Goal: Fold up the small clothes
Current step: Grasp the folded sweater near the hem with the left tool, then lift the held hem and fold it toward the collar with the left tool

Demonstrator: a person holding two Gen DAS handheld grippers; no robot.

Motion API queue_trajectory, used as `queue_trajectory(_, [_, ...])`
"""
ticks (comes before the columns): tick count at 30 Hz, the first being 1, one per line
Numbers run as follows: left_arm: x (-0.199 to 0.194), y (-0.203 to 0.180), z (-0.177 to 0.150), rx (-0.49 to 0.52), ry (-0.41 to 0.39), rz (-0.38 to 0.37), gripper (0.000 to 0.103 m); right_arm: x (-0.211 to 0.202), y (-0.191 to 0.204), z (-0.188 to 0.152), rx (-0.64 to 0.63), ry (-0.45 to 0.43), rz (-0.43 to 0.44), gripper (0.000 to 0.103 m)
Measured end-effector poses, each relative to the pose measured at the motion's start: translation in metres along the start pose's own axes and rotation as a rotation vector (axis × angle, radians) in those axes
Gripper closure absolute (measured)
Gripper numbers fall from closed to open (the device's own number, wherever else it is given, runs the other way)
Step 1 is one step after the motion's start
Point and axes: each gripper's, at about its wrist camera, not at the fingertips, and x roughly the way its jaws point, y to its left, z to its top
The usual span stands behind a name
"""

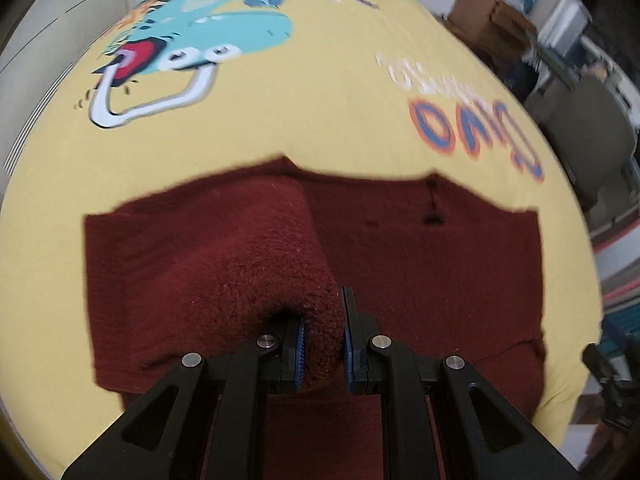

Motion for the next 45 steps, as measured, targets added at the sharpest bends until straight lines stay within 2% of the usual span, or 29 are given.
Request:
queue_trajectory(8, [0.037, -0.006, -0.040, 0.041, 0.071, 0.077, 0.091, 0.018, -0.002, -0.025, 0.010, 0.067, 0.010, 0.001])
queue_trajectory(15, [0.041, -0.003, -0.048, 0.061, 0.078, 0.097, 0.089, 0.031, -0.003, -0.040, 0.025, 0.106, 0.011, 0.001])
queue_trajectory(17, [0.043, -0.006, -0.047, 0.077, 0.088, 0.105, 0.085, 0.033, -0.002, -0.042, 0.024, 0.112, 0.012, 0.001])
queue_trajectory(20, [0.045, -0.008, -0.046, 0.077, 0.110, 0.091, 0.066, 0.034, -0.003, -0.042, 0.022, 0.116, 0.010, 0.001])
queue_trajectory(21, [0.045, -0.009, -0.045, 0.079, 0.117, 0.085, 0.044, 0.033, -0.004, -0.042, 0.024, 0.115, 0.010, 0.001])
queue_trajectory(22, [0.045, -0.011, -0.045, 0.080, 0.128, 0.087, 0.016, 0.033, -0.004, -0.042, 0.026, 0.113, 0.010, 0.001])
queue_trajectory(23, [0.045, -0.012, -0.046, 0.077, 0.136, 0.092, 0.006, 0.032, -0.005, -0.042, 0.028, 0.107, 0.013, 0.001])
queue_trajectory(24, [0.043, -0.012, -0.047, 0.073, 0.134, 0.086, 0.001, 0.032, -0.005, -0.042, 0.029, 0.103, 0.017, 0.001])
queue_trajectory(30, [0.026, -0.002, -0.049, 0.077, 0.099, 0.056, 0.001, 0.032, -0.006, -0.043, 0.030, 0.102, 0.027, 0.001])
queue_trajectory(34, [0.001, 0.009, -0.053, 0.104, 0.050, 0.075, 0.001, 0.033, -0.006, -0.045, 0.029, 0.113, 0.041, 0.001])
queue_trajectory(38, [-0.025, 0.038, -0.060, 0.102, 0.026, 0.087, 0.001, 0.034, -0.005, -0.045, 0.030, 0.117, 0.042, 0.001])
queue_trajectory(39, [-0.031, 0.046, -0.064, 0.097, 0.057, 0.151, 0.001, 0.034, -0.004, -0.045, 0.028, 0.117, 0.041, 0.001])
queue_trajectory(42, [-0.043, 0.081, -0.079, 0.071, 0.065, 0.231, 0.001, 0.035, 0.000, -0.044, 0.020, 0.121, 0.040, 0.000])
queue_trajectory(45, [-0.036, 0.118, -0.092, -0.019, 0.116, 0.275, 0.001, 0.038, 0.008, -0.045, 0.003, 0.131, 0.043, 0.001])
